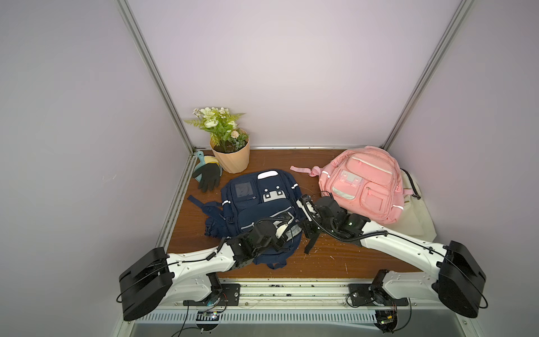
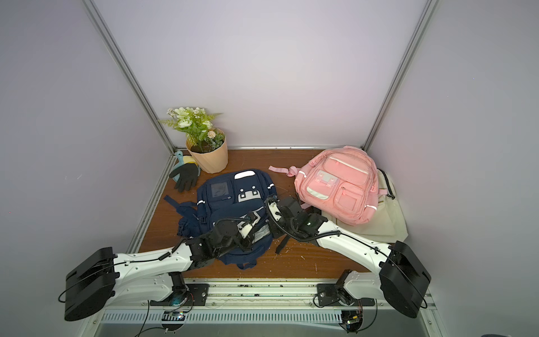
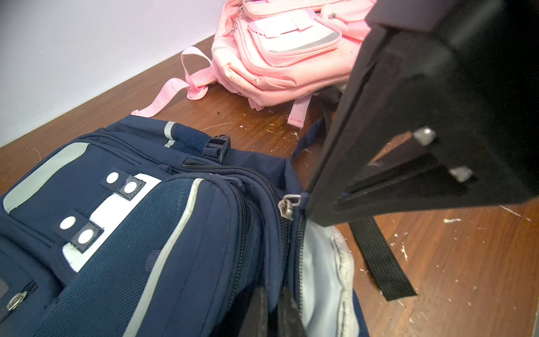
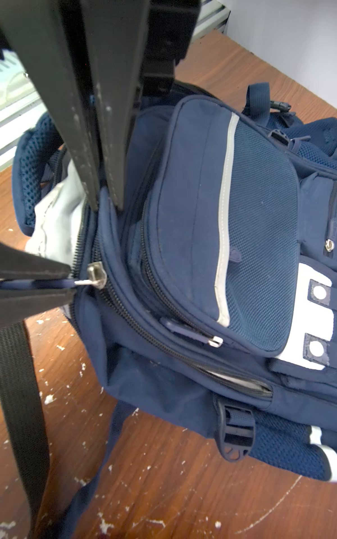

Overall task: Zip up the backpack
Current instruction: Zip the zipper on the backpack.

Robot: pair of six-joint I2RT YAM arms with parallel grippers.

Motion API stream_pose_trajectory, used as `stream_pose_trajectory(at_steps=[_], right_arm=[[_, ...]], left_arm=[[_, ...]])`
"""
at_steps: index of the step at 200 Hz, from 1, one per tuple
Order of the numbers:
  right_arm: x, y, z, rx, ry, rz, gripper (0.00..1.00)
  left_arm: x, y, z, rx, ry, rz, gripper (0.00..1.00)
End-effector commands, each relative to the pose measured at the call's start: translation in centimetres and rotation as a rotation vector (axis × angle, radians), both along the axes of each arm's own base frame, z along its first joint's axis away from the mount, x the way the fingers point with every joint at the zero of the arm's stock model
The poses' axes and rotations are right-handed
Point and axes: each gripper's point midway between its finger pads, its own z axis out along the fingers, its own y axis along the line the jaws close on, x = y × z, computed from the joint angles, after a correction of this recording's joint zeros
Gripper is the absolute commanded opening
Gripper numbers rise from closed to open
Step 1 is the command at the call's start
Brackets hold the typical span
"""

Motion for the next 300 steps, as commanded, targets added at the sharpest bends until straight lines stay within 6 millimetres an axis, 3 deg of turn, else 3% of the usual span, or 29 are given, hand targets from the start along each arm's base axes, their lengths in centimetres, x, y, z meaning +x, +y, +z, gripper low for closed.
stream_pose_trajectory(at_steps=[1,15,31,61,82,122,174,206,245,271,300], right_arm=[[4.9,-6.3,0.9,-0.144,-0.09,-0.311,0.0],[4.7,-5.5,1.2,-0.13,-0.089,-0.27,0.0],[3.5,-3.1,2.0,-0.076,-0.11,-0.151,0.0],[-0.2,2.3,3.5,0.026,-0.129,0.045,0.0],[-2.4,4.8,4.3,0.108,-0.119,0.133,0.0],[-3.2,4.9,4.9,0.134,-0.147,0.15,0.0],[-5.7,6.4,3.3,0.157,-0.104,0.272,0.0],[-7.3,7.9,4.8,0.2,-0.135,0.331,0.0],[-5.0,5.2,4.4,0.142,-0.172,0.163,0.0],[-1.0,-0.2,2.5,0.089,-0.12,-0.081,0.0],[1.8,-5.1,2.5,0.056,-0.12,-0.273,0.0]], left_arm=[[-1.5,1.5,-3.3,0.132,0.053,-0.02,0.0],[-1.4,1.6,-3.2,0.13,0.05,-0.013,0.0],[-1.3,1.5,-3.0,0.125,0.052,-0.008,0.0],[-0.9,1.0,-2.3,0.089,0.038,0.002,0.0],[-0.8,0.4,-1.7,0.062,0.032,-0.005,0.0],[-0.7,0.1,-0.7,0.029,0.023,-0.002,0.0],[-0.3,0.2,1.6,-0.078,0.021,0.012,0.0],[-0.1,-0.3,1.3,-0.072,0.03,0.0,0.0],[-0.2,-0.1,1.1,-0.068,0.031,0.003,0.0],[-0.5,0.5,0.6,-0.036,0.032,0.002,0.0],[-0.8,1.1,-1.0,0.035,0.047,0.012,0.0]])
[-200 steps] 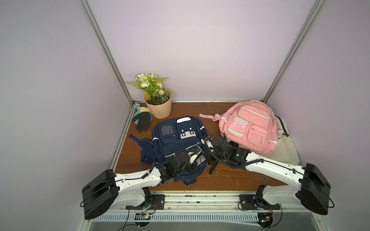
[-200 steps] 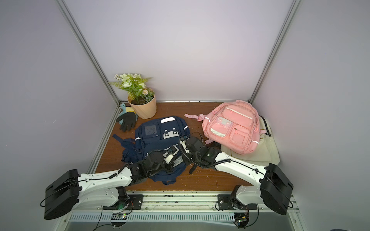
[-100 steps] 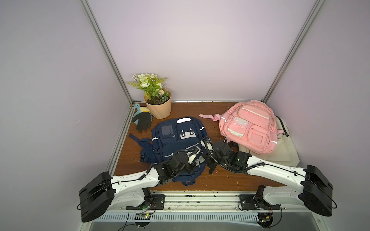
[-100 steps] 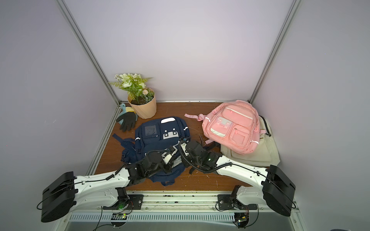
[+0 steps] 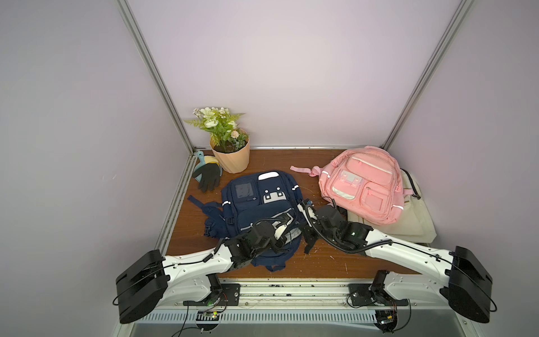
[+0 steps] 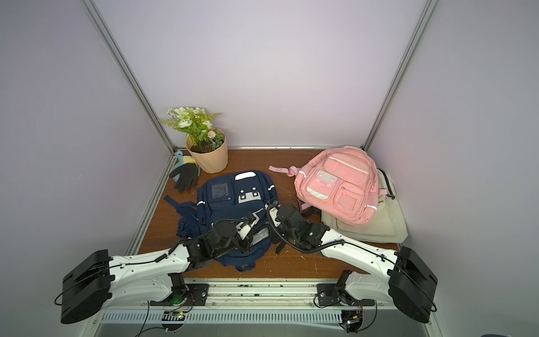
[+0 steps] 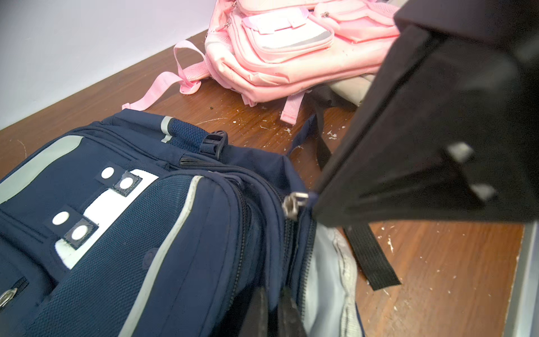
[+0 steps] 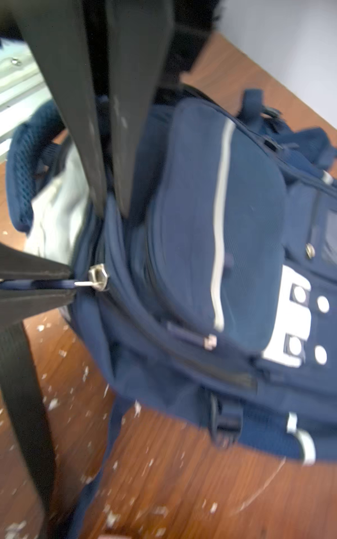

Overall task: Zip up the backpack
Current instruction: Zip the zipper on the backpack.

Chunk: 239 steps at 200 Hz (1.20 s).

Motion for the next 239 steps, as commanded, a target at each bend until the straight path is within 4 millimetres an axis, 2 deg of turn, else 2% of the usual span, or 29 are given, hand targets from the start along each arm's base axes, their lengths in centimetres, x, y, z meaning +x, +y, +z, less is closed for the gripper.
stream_pose_trajectory(at_steps=[1,14,30,71,122,150,199,239], right_arm=[[3.2,-4.8,1.7,0.0,-0.038,-0.244,0.0],[4.0,-5.5,1.6,-0.021,-0.029,-0.279,0.0],[4.8,-5.5,1.2,-0.048,-0.021,-0.297,0.0],[7.6,-6.2,0.8,-0.085,-0.057,-0.355,0.0],[10.8,-4.2,1.6,-0.047,-0.151,-0.314,0.0],[12.9,-3.5,1.7,-0.036,-0.184,-0.344,0.0],[15.7,-5.0,1.7,-0.022,-0.179,-0.458,0.0],[17.1,-4.6,0.9,-0.048,-0.159,-0.473,0.0]], left_arm=[[-0.3,1.0,-1.5,0.074,0.017,0.014,0.0],[-0.5,0.9,-1.8,0.089,0.015,0.006,0.0],[-0.9,0.6,-2.0,0.094,0.017,-0.017,0.0],[-2.3,-0.5,-0.7,0.045,0.001,-0.114,0.0],[-5.4,-3.1,0.8,0.013,-0.039,-0.282,0.0],[-6.4,-4.4,1.4,-0.001,-0.056,-0.327,0.0],[-7.0,-4.5,2.1,-0.024,-0.061,-0.356,0.0],[-7.4,-4.4,2.1,-0.022,-0.055,-0.374,0.0]])
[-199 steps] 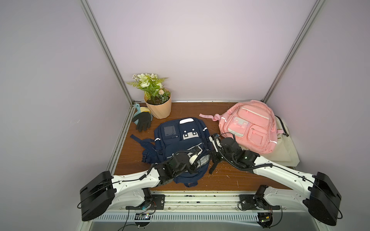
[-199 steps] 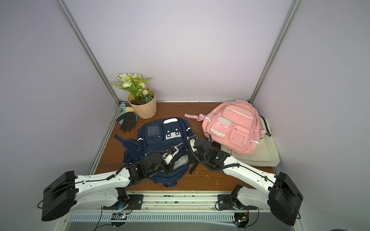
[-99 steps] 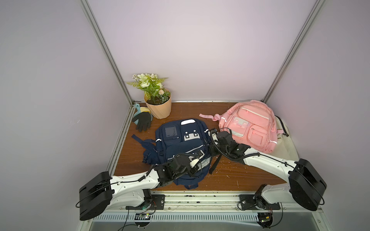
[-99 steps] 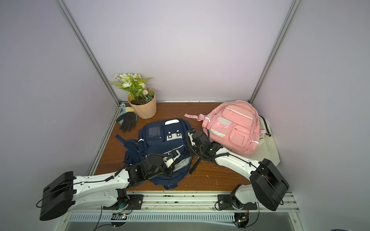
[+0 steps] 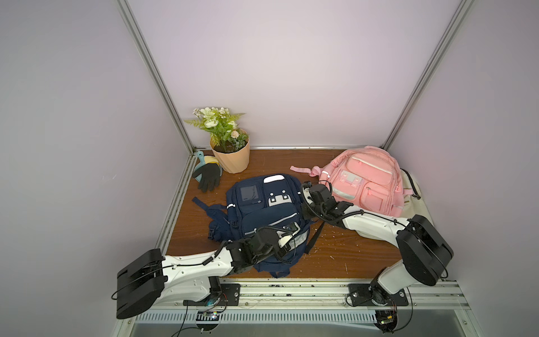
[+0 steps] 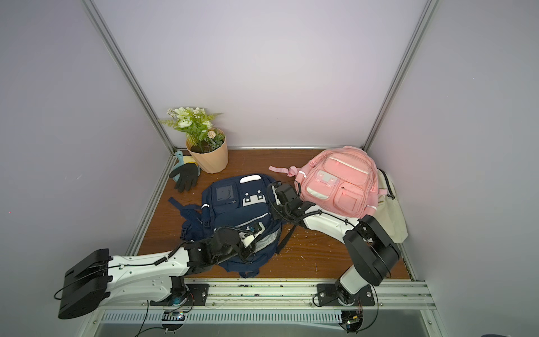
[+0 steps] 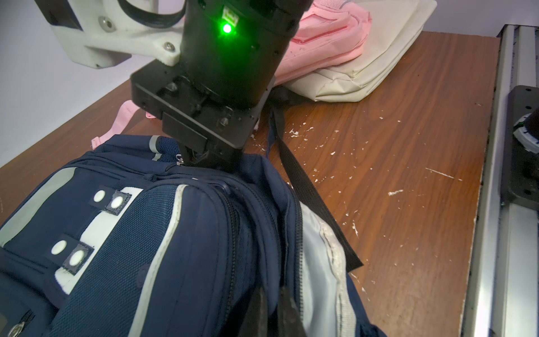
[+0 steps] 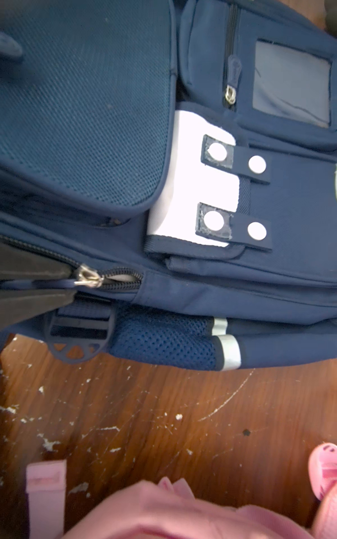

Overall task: Zip up the backpack
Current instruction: Zip the zipper on the backpack, then adjust the backpack at the center of the board.

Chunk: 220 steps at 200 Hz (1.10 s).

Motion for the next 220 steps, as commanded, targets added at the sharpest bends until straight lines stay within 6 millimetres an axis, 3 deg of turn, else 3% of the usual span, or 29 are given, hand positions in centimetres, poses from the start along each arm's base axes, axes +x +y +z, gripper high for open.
stream_pose_trajectory(at_steps=[1,55,88,108,128,155,220], right_arm=[[5.9,-3.2,4.9,0.047,-0.197,-0.247,0.0],[4.8,-2.0,5.6,0.092,-0.177,-0.162,0.0],[3.4,-2.4,6.9,0.096,-0.189,-0.113,0.38],[3.9,-2.6,7.2,0.087,-0.179,-0.105,0.47],[5.4,-2.9,5.9,0.057,-0.136,-0.128,0.5],[7.3,-2.7,2.6,0.025,-0.047,-0.15,0.51],[7.5,0.7,-2.6,0.086,0.089,-0.055,0.56]], left_arm=[[-4.2,-2.4,1.9,-0.073,0.027,-0.212,0.0],[-3.1,-1.5,1.2,-0.053,0.022,-0.131,0.0],[-2.7,-1.0,0.7,-0.033,0.017,-0.106,0.0],[-2.9,-0.9,0.5,-0.029,0.016,-0.112,0.0],[-3.0,-0.9,0.3,-0.02,0.02,-0.117,0.0],[-2.9,-0.6,0.6,-0.029,0.016,-0.109,0.0],[-2.5,0.6,0.4,-0.019,0.005,-0.062,0.0]])
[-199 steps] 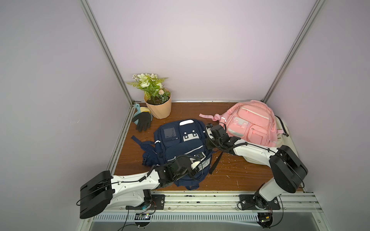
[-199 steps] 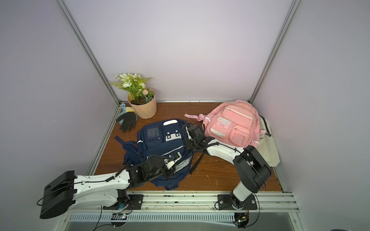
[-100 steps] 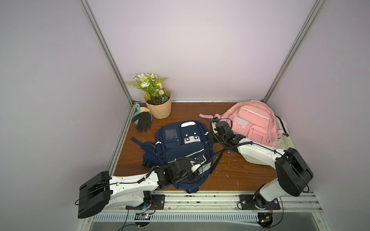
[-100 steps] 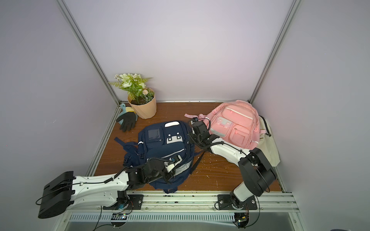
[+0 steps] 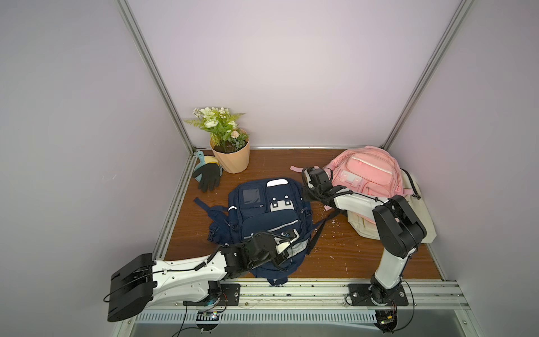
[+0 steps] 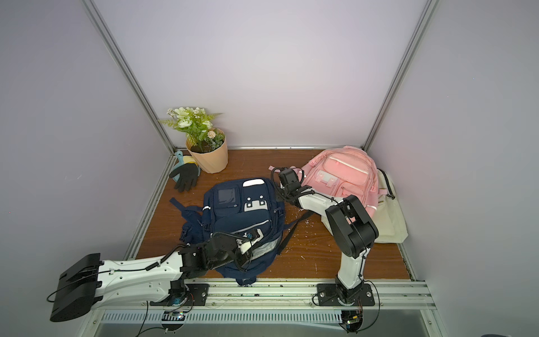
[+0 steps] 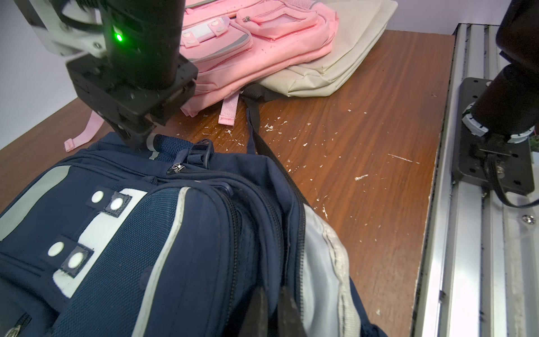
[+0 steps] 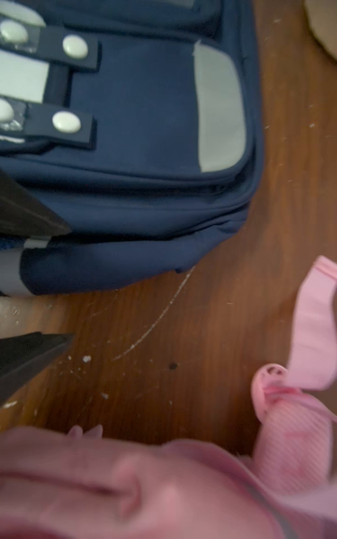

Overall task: Zip up the backpack
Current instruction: Adjust the backpack at the center of the board.

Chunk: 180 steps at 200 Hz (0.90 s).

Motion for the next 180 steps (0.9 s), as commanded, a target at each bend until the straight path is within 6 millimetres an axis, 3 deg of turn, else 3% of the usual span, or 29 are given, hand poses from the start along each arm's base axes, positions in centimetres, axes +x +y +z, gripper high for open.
stream_pose_trajectory(at_steps=[1,17,31,52,68,110,140,162,180], right_arm=[[0.3,1.9,1.0,0.082,0.01,0.04,0.56],[-0.2,2.3,0.4,0.107,0.029,0.057,0.5],[-0.5,2.4,0.7,0.126,0.024,0.06,0.34],[-0.5,0.8,2.4,0.118,-0.022,-0.008,0.1],[-0.6,-0.6,4.3,0.113,-0.069,-0.066,0.0],[-2.0,-4.2,11.2,0.135,-0.204,-0.186,0.0],[-4.1,-8.2,15.7,0.107,-0.284,-0.31,0.0],[-6.2,-11.2,18.2,0.101,-0.323,-0.403,0.0],[-8.0,-13.5,18.9,0.089,-0.324,-0.48,0.0]], left_arm=[[-0.2,0.1,0.5,-0.016,-0.014,0.006,0.0],[0.3,0.8,0.5,-0.019,-0.023,0.044,0.0],[1.1,1.7,0.4,-0.014,-0.041,0.106,0.0],[2.3,3.2,0.6,0.003,-0.078,0.205,0.0],[3.4,4.6,0.7,0.027,-0.112,0.297,0.0],[5.0,6.6,1.4,0.027,-0.151,0.427,0.0],[6.5,8.0,2.1,0.014,-0.164,0.521,0.0],[8.1,9.2,2.7,0.012,-0.179,0.608,0.0],[9.2,9.2,3.3,0.013,-0.199,0.646,0.0]])
